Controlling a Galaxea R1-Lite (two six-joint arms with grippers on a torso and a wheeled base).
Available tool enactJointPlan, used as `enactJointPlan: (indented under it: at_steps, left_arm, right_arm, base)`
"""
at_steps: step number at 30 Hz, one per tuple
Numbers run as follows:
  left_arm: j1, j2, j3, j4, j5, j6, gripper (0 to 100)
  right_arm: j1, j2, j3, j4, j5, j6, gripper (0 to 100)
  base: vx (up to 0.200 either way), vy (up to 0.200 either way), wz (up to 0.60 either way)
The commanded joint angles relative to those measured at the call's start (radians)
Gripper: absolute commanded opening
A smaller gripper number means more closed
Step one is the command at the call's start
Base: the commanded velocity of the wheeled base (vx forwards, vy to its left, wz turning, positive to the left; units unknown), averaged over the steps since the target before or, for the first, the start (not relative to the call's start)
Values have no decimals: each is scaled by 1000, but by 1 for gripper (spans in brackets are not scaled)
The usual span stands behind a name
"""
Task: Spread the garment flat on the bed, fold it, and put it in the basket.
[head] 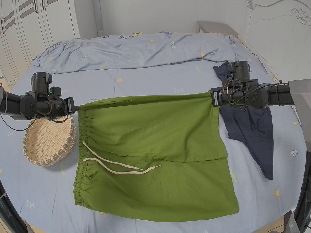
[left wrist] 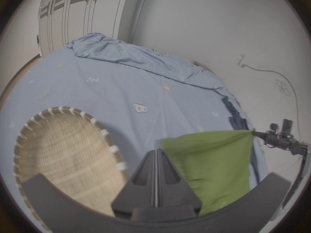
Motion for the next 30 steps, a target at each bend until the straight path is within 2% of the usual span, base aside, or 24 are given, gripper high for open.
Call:
enactJointPlan:
  at_steps: [1, 7, 16, 22, 30]
  left_arm:
    - [0, 43, -16, -26, 7, 1, 0]
    - [0, 43, -28, -35, 7, 1, 0]
    - [-27, 38, -25, -35, 5, -20, 0]
    - [-27, 38, -25, -35, 5, -20, 0]
    - [-27, 38, -23, -35, 5, -20, 0]
  right_arm:
    - [20, 64, -52, -32, -9, -8, 0]
    - [37, 88, -112, -60, -50, -23, 0]
    - [60, 137, -138, -66, -52, -53, 0]
    - [57, 185, -218, -63, -53, -69, 0]
    - [40, 191, -226, -63, -55, -72, 0]
  base:
    - [0, 0, 0]
    - [0, 0, 0]
    - [0, 0, 0]
    - [0, 0, 0]
    - [0, 0, 0]
